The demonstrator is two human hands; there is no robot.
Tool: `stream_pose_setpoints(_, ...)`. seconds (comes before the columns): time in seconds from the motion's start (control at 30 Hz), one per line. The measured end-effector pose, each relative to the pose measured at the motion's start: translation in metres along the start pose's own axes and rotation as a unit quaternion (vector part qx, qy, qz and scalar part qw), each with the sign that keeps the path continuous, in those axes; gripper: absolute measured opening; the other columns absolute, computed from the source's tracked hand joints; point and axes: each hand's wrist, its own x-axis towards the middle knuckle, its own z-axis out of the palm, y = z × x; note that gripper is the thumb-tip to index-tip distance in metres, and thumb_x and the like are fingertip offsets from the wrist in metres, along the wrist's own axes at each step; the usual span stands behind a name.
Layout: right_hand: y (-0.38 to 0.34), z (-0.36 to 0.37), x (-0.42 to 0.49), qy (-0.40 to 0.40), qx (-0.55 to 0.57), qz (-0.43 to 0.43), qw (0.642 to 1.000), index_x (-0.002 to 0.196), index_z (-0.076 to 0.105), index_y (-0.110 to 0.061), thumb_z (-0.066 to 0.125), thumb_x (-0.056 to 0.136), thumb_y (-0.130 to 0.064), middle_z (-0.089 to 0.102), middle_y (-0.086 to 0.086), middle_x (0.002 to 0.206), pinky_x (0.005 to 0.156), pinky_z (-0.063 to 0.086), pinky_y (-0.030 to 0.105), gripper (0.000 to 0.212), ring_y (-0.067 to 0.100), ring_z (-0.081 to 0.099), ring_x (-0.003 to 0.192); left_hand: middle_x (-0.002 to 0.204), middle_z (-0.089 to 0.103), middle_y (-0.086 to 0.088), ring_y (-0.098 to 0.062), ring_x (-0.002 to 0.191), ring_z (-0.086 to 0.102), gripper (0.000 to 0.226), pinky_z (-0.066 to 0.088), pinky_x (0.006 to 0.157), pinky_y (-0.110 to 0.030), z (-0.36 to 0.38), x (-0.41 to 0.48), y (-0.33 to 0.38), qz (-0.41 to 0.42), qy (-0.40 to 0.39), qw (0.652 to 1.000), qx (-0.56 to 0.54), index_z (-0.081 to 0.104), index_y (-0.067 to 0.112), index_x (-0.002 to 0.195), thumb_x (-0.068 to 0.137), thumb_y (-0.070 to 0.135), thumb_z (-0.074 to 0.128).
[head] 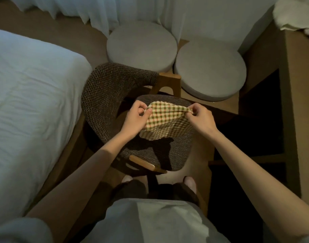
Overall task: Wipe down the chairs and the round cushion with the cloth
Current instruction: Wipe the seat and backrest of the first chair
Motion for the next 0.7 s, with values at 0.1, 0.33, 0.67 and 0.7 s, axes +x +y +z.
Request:
stream_pose_setpoints(0.1, 0.023, -0.005, 0.015, -0.067, -0.043, -0.052, 0.996, 0.096, 0.055, -0.027, 0.052, 0.087, -0.029, 0.062, -0.005, 0.095, 0.069, 0.051, 0.031, 0.009, 0.012, 0.059, 0.086, 0.088, 0.062, -0.021, -0.032, 0.083, 0.063, 0.013, 0.048, 0.065, -0.047, 0.034, -0.012, -0.009, -0.034, 0.059, 0.998, -0.012, 0.047, 0.015, 0.096, 0.096, 0.026, 0.053)
stream_pose_setpoints(0.33, 0.054, -0.04, 0.029, -0.192, -0.091, -0.164, 0.963, 0.093, 0.052, -0.02, 0.051, 0.086, -0.033, 0.057, -0.006, 0.081, 0.06, 0.048, 0.035, 0.014, 0.012, 0.057, 0.073, 0.076, 0.057, 0.004, -0.008, 0.073, 0.059, 0.013, 0.043, 0.054, -0.013, 0.121, -0.062, -0.011, -0.118, 0.256, 0.958, -0.053, 0.044, 0.015, 0.095, 0.097, 0.025, 0.052)
stream_pose_setpoints(0.67, 0.072, -0.038, 0.027, -0.21, -0.107, -0.186, 0.954, 0.084, 0.048, -0.023, 0.047, 0.083, -0.045, 0.059, -0.006, 0.072, 0.06, 0.045, 0.034, 0.022, 0.015, 0.059, 0.069, 0.057, 0.04, -0.001, -0.017, 0.051, 0.04, 0.012, 0.032, 0.049, -0.035, 0.174, -0.095, -0.018, -0.088, 0.313, 0.945, -0.03, 0.041, 0.004, 0.091, 0.098, 0.009, 0.049)
stream_pose_setpoints(0.7, 0.077, -0.032, 0.028, -0.212, -0.124, -0.184, 0.952, 0.085, 0.048, -0.024, 0.048, 0.084, -0.045, 0.059, -0.006, 0.073, 0.062, 0.047, 0.035, 0.021, 0.017, 0.06, 0.07, 0.059, 0.042, -0.003, -0.02, 0.055, 0.043, 0.012, 0.034, 0.052, -0.039, 0.177, -0.095, -0.025, -0.102, 0.31, 0.945, -0.033, 0.041, 0.004, 0.091, 0.097, 0.009, 0.05)
